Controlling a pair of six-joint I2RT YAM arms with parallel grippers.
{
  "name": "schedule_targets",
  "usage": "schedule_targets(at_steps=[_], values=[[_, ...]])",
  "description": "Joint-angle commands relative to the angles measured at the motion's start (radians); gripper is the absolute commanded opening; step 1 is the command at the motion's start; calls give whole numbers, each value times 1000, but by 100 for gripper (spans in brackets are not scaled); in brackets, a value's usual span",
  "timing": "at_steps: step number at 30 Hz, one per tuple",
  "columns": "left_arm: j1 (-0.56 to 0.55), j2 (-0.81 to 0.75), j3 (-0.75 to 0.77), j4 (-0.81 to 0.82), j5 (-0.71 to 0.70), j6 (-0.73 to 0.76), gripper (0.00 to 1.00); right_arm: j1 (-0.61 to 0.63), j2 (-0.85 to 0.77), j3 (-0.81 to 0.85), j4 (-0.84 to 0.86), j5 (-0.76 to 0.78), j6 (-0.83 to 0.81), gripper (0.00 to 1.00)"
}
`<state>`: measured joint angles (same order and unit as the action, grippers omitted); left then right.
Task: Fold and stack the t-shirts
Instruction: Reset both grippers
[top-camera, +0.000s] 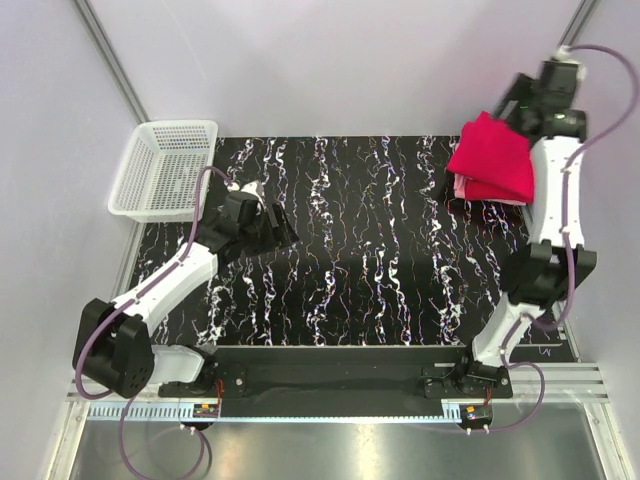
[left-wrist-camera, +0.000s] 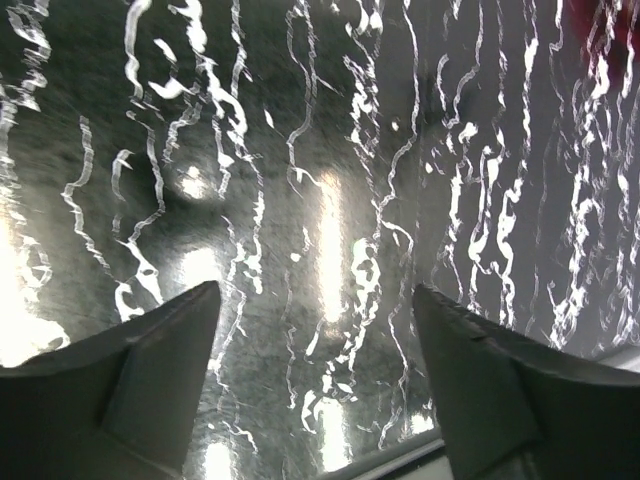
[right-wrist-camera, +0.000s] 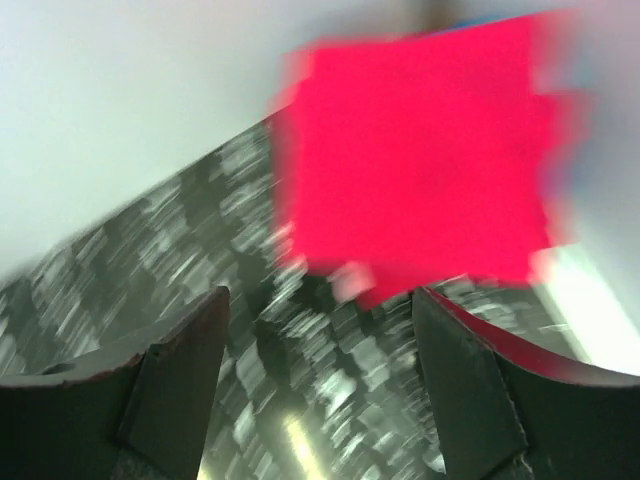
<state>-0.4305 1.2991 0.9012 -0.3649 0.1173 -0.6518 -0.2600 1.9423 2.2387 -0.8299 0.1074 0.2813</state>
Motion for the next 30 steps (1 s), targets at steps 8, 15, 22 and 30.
schedule_targets(at_steps=[8, 15, 22, 30], values=[[1, 6, 94, 7, -165, 55, 99, 367, -428, -741, 215, -227, 1, 84], [-14, 49, 117, -2, -232, 67, 99, 478, -522, -1036, 316, -238, 41, 88], [-27, 81, 157, -19, -281, 93, 99, 590, -467, -1085, 342, -226, 68, 89], [-28, 77, 159, -22, -321, 93, 99, 676, -399, -1071, 365, -204, 81, 91]])
